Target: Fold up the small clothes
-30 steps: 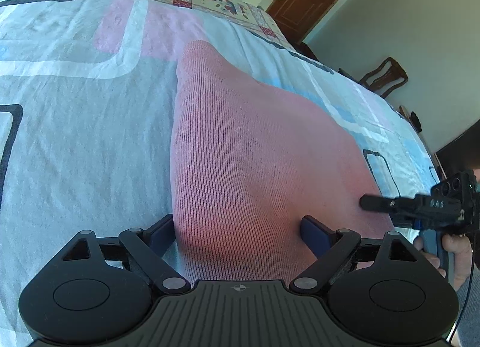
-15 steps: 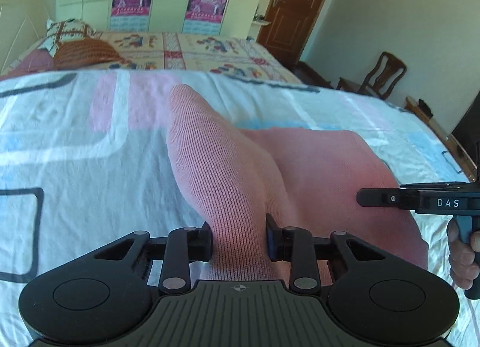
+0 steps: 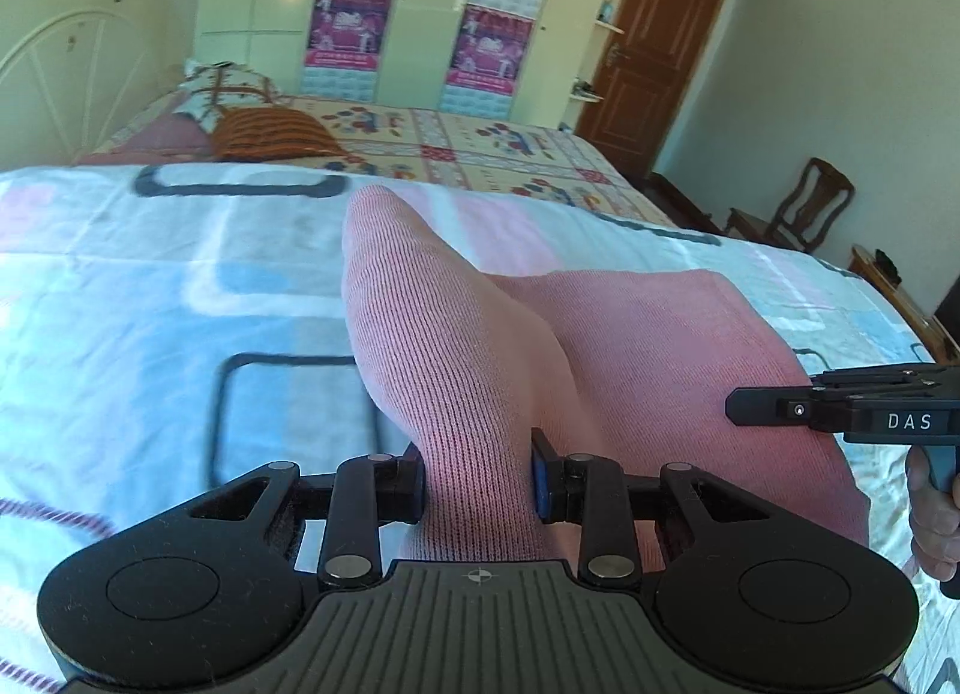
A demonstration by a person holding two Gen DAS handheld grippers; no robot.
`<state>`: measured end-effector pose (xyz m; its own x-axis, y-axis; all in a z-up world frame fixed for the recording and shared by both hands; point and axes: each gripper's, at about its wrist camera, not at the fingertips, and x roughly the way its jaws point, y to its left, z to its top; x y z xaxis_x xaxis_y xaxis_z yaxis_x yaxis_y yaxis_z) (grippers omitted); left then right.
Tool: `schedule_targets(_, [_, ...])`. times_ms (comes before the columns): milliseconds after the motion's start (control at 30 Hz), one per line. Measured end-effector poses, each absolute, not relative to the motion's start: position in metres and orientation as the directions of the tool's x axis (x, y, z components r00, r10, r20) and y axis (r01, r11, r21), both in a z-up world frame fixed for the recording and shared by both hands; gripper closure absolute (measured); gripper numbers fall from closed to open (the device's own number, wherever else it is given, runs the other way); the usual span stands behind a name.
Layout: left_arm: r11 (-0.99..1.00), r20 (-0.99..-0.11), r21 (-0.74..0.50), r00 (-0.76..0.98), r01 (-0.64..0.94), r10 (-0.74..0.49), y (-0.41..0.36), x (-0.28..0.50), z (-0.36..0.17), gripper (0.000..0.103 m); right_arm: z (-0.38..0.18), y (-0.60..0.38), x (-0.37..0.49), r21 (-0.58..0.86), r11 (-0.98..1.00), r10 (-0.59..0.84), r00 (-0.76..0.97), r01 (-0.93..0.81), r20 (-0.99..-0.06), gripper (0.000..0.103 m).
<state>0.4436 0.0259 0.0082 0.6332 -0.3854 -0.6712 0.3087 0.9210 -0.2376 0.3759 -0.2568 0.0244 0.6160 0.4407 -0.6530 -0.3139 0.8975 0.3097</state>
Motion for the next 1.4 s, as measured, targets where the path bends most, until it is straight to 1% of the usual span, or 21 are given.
schedule_targets(133, [0.928, -0.678, -0.251, 0.635, 0.275, -0.371, 0.066, 0.436, 0.000, 0.072, 0.017, -0.216, 0.374, 0.314, 0.888, 0.458, 0.595, -0.335, -0.661, 0.085])
schedule_targets(300, [0.926, -0.711, -0.293, 0.593, 0.237, -0.377, 0.098, 0.436, -0.036, 0.070, -0.005, -0.192, 0.370, 0.336, 0.888, 0.458, 0.564, -0.313, -0.687, 0.085])
schedule_targets(333, [0.931, -0.724, -0.291, 0.586, 0.219, -0.364, 0.101, 0.436, -0.045, 0.067, -0.013, -0.192, 0.371, 0.350, 0.889, 0.458, 0.550, -0.295, -0.698, 0.085])
schedule_targets(367, [0.941, -0.739, -0.275, 0.583, 0.196, -0.338, 0.104, 0.432, -0.057, 0.055, -0.023, -0.193, 0.370, 0.366, 0.890, 0.455, 0.535, -0.272, -0.711, 0.085])
schedule_targets(433, [0.949, -0.742, -0.272, 0.594, 0.159, -0.312, 0.113, 0.428, -0.072, 0.036, -0.044, -0.199, 0.367, 0.370, 0.903, 0.429, 0.515, -0.219, -0.742, 0.085])
schedule_targets(500, [0.936, -0.731, -0.326, 0.592, 0.134, -0.339, 0.122, 0.428, -0.079, 0.036, -0.060, -0.206, 0.363, 0.404, 0.897, 0.435, 0.509, -0.178, -0.742, 0.085])
schedule_targets(567, [0.938, -0.730, -0.316, 0.595, 0.145, -0.337, 0.120, 0.429, -0.080, 0.036, -0.068, -0.215, 0.361, 0.478, 0.869, 0.468, 0.521, -0.126, -0.714, 0.085])
schedule_targets(633, [0.942, -0.730, -0.294, 0.598, 0.161, -0.330, 0.118, 0.430, -0.080, 0.036, -0.070, -0.220, 0.361, 0.508, 0.856, 0.477, 0.527, -0.097, -0.703, 0.085])
schedule_targets(867, [0.937, -0.722, -0.293, 0.599, 0.188, -0.346, 0.125, 0.426, -0.072, 0.036, -0.056, -0.209, 0.359, 0.425, 0.895, 0.425, 0.545, -0.136, -0.722, 0.086])
schedule_targets(900, [0.942, -0.737, -0.280, 0.587, 0.186, -0.335, 0.126, 0.427, -0.076, 0.034, -0.055, -0.209, 0.360, 0.421, 0.897, 0.424, 0.540, -0.139, -0.727, 0.086])
schedule_targets(933, [0.944, -0.745, -0.282, 0.580, 0.173, -0.329, 0.127, 0.430, -0.079, 0.027, -0.058, -0.208, 0.363, 0.419, 0.898, 0.423, 0.529, -0.135, -0.736, 0.086])
schedule_targets(967, [0.941, -0.749, -0.300, 0.573, 0.154, -0.333, 0.131, 0.431, -0.080, 0.026, -0.062, -0.209, 0.365, 0.421, 0.898, 0.423, 0.519, -0.130, -0.742, 0.086])
schedule_targets(1033, [0.940, -0.742, -0.305, 0.580, 0.155, -0.336, 0.132, 0.431, -0.074, 0.027, -0.064, -0.212, 0.369, 0.447, 0.887, 0.438, 0.506, -0.110, -0.743, 0.084])
schedule_targets(1067, [0.941, -0.721, -0.296, 0.608, 0.164, -0.333, 0.133, 0.428, -0.066, 0.034, -0.061, -0.213, 0.369, 0.450, 0.887, 0.435, 0.504, -0.100, -0.746, 0.082])
schedule_targets(1100, [0.937, -0.705, -0.303, 0.621, 0.175, -0.343, 0.136, 0.427, -0.060, 0.041, -0.055, -0.214, 0.368, 0.426, 0.900, 0.408, 0.523, -0.094, -0.748, 0.074])
schedule_targets(1133, [0.928, -0.684, -0.322, 0.632, 0.186, -0.364, 0.139, 0.428, -0.053, 0.057, -0.046, -0.215, 0.364, 0.388, 0.917, 0.372, 0.558, -0.095, -0.742, 0.073])
schedule_targets(1167, [0.922, -0.665, -0.336, 0.644, 0.193, -0.378, 0.142, 0.432, -0.048, 0.068, -0.037, -0.216, 0.361, 0.356, 0.929, 0.344, 0.594, -0.102, -0.728, 0.074])
schedule_targets(1200, [0.922, -0.665, -0.332, 0.645, 0.197, -0.377, 0.141, 0.439, -0.046, 0.070, -0.031, -0.217, 0.360, 0.337, 0.936, 0.327, 0.617, -0.106, -0.716, 0.080])
schedule_targets(1233, [0.924, -0.668, -0.325, 0.643, 0.199, -0.374, 0.140, 0.447, -0.046, 0.070, -0.025, -0.217, 0.363, 0.330, 0.937, 0.324, 0.629, -0.112, -0.707, 0.081])
schedule_targets(1333, [0.921, -0.693, -0.324, 0.608, 0.218, -0.388, 0.128, 0.470, -0.053, 0.070, -0.020, -0.207, 0.379, 0.305, 0.940, 0.330, 0.626, -0.151, -0.706, 0.081])
schedule_targets(1400, [0.938, -0.728, -0.262, 0.592, 0.226, -0.346, 0.117, 0.477, -0.062, 0.070, -0.026, -0.196, 0.389, 0.279, 0.944, 0.329, 0.601, -0.179, -0.728, 0.081])
